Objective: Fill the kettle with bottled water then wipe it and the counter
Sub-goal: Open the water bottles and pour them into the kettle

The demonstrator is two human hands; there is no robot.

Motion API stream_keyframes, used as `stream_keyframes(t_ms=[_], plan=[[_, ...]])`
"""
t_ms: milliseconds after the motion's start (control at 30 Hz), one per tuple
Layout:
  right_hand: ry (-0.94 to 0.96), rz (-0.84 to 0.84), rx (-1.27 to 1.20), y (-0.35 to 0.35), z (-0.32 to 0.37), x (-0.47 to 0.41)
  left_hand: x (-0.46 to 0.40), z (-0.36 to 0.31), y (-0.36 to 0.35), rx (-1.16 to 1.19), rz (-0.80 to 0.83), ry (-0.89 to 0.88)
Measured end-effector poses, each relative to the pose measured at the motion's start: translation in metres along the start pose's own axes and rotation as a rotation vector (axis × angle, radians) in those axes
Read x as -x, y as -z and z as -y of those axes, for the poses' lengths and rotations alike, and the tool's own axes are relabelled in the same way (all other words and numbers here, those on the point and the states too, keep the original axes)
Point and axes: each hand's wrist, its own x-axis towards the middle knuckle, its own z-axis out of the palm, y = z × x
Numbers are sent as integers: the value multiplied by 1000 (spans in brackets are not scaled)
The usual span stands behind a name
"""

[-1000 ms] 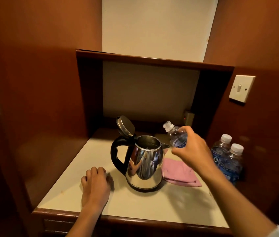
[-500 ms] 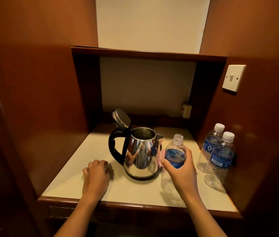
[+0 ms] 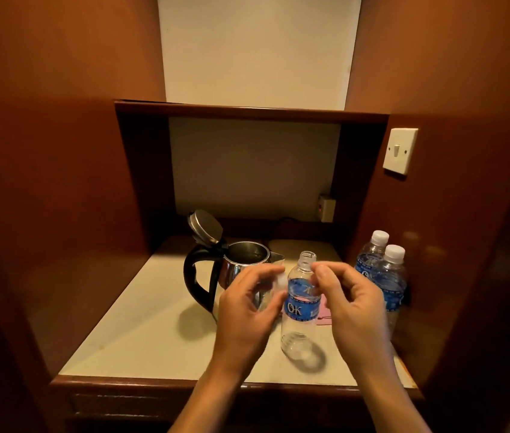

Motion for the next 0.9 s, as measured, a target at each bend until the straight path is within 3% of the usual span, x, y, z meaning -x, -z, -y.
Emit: stream_keyframes(t_ms=[100, 333, 433, 600, 733, 900], plan=[[-14, 141, 100, 9, 10, -14, -14, -18, -17, 30, -27, -102], [-28, 191, 157, 23, 29, -49, -34, -25, -40, 135, -75, -136], [33, 227, 329, 30, 33, -73, -37, -18, -47, 93, -26, -2], [138, 544, 787, 28, 38, -108, -37, 8, -65, 25, 42, 283], [169, 698, 941, 18, 38, -119, -44, 19, -75, -31, 85, 346], [177, 765, 1071, 14, 33, -129, -46, 26, -83, 10, 116, 359]])
